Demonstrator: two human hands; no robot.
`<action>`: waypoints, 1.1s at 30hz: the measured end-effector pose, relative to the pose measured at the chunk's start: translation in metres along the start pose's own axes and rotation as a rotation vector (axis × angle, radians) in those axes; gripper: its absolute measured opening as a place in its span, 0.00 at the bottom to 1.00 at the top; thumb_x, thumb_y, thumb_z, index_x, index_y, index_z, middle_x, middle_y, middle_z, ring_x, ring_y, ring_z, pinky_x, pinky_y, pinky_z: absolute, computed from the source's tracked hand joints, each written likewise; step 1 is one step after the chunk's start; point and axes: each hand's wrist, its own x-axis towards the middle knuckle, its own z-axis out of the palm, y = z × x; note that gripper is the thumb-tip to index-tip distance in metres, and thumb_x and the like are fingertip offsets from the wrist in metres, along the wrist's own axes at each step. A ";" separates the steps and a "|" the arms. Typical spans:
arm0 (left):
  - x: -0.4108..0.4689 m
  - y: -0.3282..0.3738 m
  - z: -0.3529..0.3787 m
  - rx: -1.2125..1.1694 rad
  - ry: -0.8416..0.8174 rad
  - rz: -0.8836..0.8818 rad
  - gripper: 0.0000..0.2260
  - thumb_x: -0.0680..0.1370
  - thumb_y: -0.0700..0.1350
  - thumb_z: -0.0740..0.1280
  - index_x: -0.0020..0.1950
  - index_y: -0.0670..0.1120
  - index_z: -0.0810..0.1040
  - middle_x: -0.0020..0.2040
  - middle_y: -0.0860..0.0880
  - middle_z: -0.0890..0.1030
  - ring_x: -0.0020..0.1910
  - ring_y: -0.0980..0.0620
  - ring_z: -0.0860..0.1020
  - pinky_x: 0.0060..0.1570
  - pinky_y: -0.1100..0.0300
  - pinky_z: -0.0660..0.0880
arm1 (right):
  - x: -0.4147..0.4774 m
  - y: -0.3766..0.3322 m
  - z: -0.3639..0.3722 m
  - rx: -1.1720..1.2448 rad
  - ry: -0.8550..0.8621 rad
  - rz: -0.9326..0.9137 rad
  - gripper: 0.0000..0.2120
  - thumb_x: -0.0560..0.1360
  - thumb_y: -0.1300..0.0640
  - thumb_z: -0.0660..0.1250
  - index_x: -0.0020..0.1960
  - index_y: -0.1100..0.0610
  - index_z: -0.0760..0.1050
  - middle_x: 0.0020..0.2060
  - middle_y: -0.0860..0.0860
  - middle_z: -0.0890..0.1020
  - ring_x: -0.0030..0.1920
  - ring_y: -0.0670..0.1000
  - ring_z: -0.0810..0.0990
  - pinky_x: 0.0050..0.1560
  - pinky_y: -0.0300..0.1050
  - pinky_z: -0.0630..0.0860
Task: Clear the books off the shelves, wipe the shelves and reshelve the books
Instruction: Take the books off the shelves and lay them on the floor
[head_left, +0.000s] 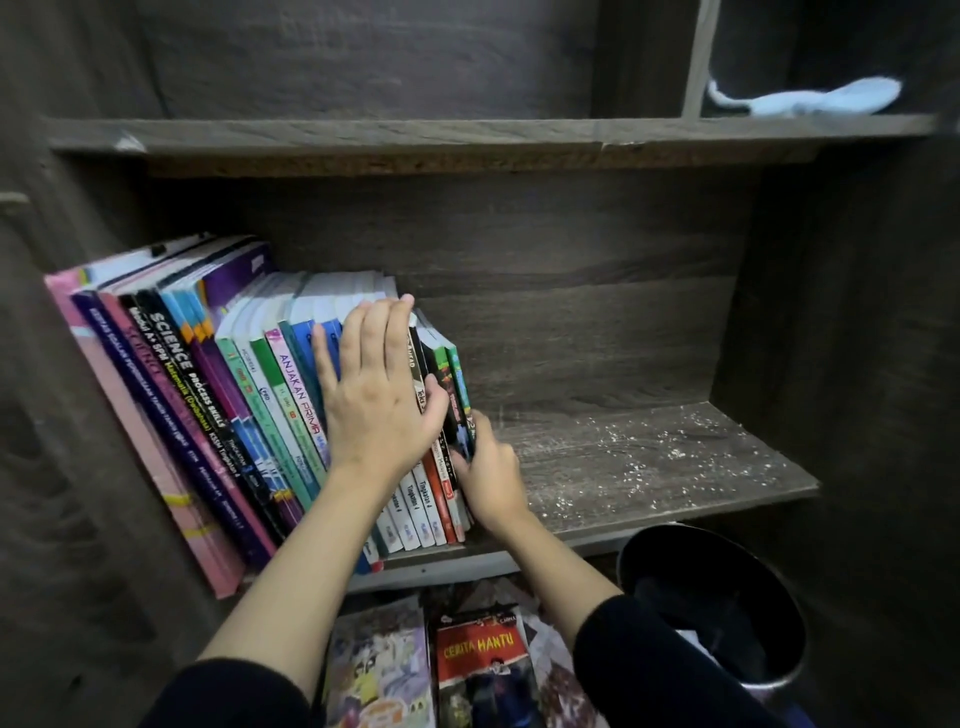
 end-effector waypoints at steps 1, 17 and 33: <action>0.000 0.000 0.000 -0.003 -0.001 -0.001 0.32 0.70 0.50 0.64 0.72 0.42 0.61 0.68 0.42 0.68 0.69 0.45 0.60 0.71 0.40 0.50 | 0.001 0.000 0.000 0.002 -0.004 0.024 0.24 0.78 0.59 0.63 0.72 0.55 0.62 0.53 0.57 0.81 0.54 0.57 0.80 0.50 0.48 0.75; 0.006 0.017 -0.028 -0.072 -0.202 -0.110 0.30 0.77 0.54 0.57 0.74 0.40 0.60 0.73 0.41 0.64 0.75 0.43 0.56 0.73 0.45 0.47 | -0.019 -0.015 -0.051 -0.182 0.118 -0.039 0.20 0.78 0.57 0.63 0.68 0.60 0.68 0.53 0.59 0.81 0.55 0.61 0.79 0.52 0.50 0.73; 0.000 0.126 -0.093 -0.942 -0.350 -0.933 0.13 0.73 0.48 0.68 0.52 0.40 0.76 0.50 0.41 0.81 0.51 0.42 0.78 0.54 0.49 0.75 | -0.114 -0.027 -0.133 -0.575 0.171 -0.185 0.21 0.74 0.56 0.67 0.64 0.63 0.68 0.52 0.61 0.81 0.49 0.64 0.80 0.45 0.51 0.75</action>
